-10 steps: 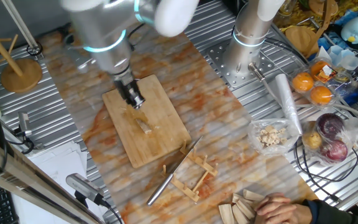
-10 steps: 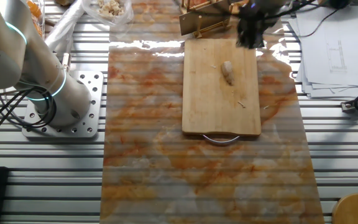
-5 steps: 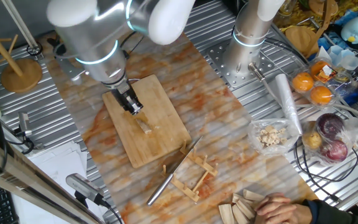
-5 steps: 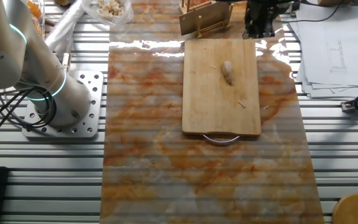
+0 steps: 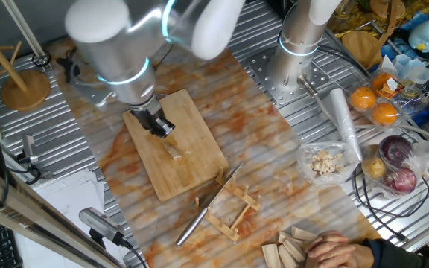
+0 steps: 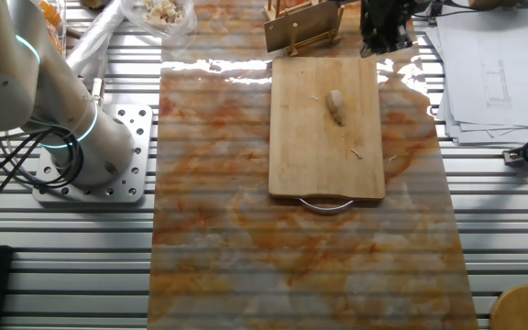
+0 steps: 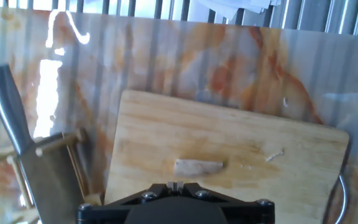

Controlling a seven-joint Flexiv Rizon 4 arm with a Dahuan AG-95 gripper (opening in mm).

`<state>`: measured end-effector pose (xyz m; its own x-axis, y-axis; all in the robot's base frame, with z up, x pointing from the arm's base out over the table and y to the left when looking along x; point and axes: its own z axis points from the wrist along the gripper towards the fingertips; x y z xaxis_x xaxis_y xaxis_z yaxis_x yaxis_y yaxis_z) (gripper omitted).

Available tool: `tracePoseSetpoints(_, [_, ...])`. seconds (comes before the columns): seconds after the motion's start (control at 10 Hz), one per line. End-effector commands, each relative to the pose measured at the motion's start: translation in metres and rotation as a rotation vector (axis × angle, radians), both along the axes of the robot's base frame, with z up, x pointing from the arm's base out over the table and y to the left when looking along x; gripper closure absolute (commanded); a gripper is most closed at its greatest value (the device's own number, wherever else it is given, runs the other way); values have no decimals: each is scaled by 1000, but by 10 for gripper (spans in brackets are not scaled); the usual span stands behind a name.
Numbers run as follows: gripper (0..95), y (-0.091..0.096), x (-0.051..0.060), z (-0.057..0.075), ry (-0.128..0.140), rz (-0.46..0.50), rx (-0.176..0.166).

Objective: Slice the lotus root

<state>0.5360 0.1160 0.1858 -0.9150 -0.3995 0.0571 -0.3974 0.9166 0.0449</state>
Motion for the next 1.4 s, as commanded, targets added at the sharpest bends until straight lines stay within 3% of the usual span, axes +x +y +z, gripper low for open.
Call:
tracePoseSetpoints(0.1, [950, 1, 3, 0, 50, -47, -42])
tracePoseSetpoints(0.2, [950, 16, 0, 3, 46, -64, -72])
tracePoseSetpoints(0.3, [950, 40, -5, 6, 40, -82, -80])
tracePoseSetpoints(0.4, [950, 52, -5, 7, 25, -82, -68])
tracePoseSetpoints(0.5, [950, 53, -4, 8, 32, -123, -26])
tracePoseSetpoints(0.6, [950, 53, -4, 8, 31, -139, -21])
tracePoseSetpoints(1.0, [950, 51, -5, 6, 21, -108, -31])
tracePoseSetpoints(1.1, [950, 51, -5, 6, 18, -118, -48])
tracePoseSetpoints(1.4, [950, 51, -5, 6, -22, -46, -33])
